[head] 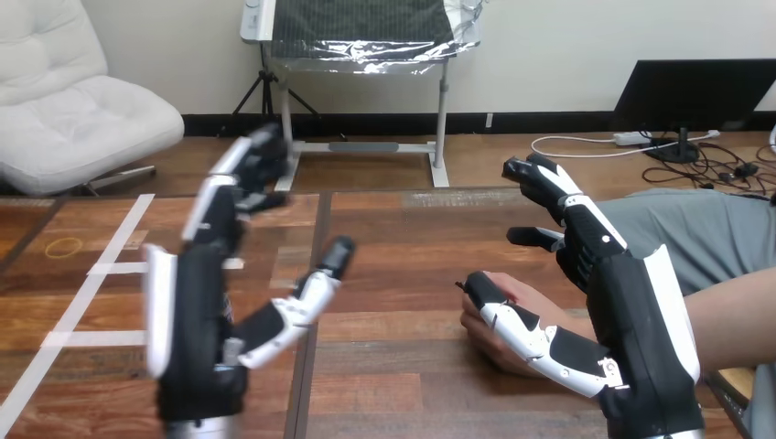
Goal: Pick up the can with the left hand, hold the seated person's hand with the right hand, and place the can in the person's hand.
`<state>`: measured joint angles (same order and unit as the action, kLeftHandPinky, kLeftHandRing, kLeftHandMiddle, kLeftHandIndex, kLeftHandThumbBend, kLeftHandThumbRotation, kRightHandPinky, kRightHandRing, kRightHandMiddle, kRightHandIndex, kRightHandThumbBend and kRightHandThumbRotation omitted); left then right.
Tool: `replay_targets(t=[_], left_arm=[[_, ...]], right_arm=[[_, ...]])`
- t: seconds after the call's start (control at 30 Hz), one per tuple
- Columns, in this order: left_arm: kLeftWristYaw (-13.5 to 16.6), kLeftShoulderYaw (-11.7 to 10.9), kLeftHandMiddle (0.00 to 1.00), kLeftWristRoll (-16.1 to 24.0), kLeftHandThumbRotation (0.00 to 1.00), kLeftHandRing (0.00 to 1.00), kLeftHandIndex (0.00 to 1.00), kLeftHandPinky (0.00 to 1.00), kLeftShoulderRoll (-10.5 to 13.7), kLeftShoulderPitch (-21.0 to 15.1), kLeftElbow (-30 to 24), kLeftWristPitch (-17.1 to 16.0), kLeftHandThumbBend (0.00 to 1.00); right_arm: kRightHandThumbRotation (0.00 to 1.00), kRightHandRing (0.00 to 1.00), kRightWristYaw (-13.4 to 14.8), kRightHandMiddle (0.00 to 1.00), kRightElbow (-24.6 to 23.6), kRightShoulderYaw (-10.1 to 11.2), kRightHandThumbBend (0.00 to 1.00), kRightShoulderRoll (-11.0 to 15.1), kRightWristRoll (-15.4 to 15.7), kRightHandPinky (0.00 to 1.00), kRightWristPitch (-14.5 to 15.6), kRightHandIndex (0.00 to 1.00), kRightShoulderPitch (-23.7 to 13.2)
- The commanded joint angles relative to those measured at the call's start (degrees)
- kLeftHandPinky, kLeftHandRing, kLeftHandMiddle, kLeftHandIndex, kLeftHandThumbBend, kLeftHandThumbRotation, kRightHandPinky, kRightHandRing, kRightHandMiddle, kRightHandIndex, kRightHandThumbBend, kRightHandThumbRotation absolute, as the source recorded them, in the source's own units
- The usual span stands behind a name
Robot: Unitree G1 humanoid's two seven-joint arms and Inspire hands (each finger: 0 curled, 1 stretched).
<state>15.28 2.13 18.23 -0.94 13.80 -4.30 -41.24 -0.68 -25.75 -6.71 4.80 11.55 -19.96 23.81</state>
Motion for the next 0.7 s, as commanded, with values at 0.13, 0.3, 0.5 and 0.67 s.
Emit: replay_targets(t=[0.13,0.3,0.5,0.67], left_arm=[[4.0,-5.4,0.85,2.3,0.09,0.84,0.84,0.8,1.0,-4.1,0.5,1.1,0.58],[5.0,-7.1,0.86,2.1,0.12,0.85,0.85,0.81,2.4,-5.2,2.6,1.7,0.59],[5.7,-9.0,0.87,2.1,0.19,0.87,0.86,0.85,3.6,-6.0,4.6,4.4,0.63],[6.4,-10.2,0.89,1.8,0.23,0.89,0.87,0.89,5.2,-7.3,7.9,4.6,0.66]], right_arm=[[0.0,0.92,0.1,0.94,0.0,0.5,0.51,0.0,0.1,0.74,0.1,0.84,-3.5],[0.0,0.91,0.0,0.94,0.2,0.6,0.51,0.2,0.0,0.74,-0.1,0.84,-3.7],[0.0,0.91,0.0,0.94,0.2,0.7,0.51,0.3,0.3,0.74,0.0,0.83,-3.8],[0.0,0.91,0.0,0.94,0.2,0.8,0.51,0.4,0.4,0.74,0.2,0.83,-3.9]])
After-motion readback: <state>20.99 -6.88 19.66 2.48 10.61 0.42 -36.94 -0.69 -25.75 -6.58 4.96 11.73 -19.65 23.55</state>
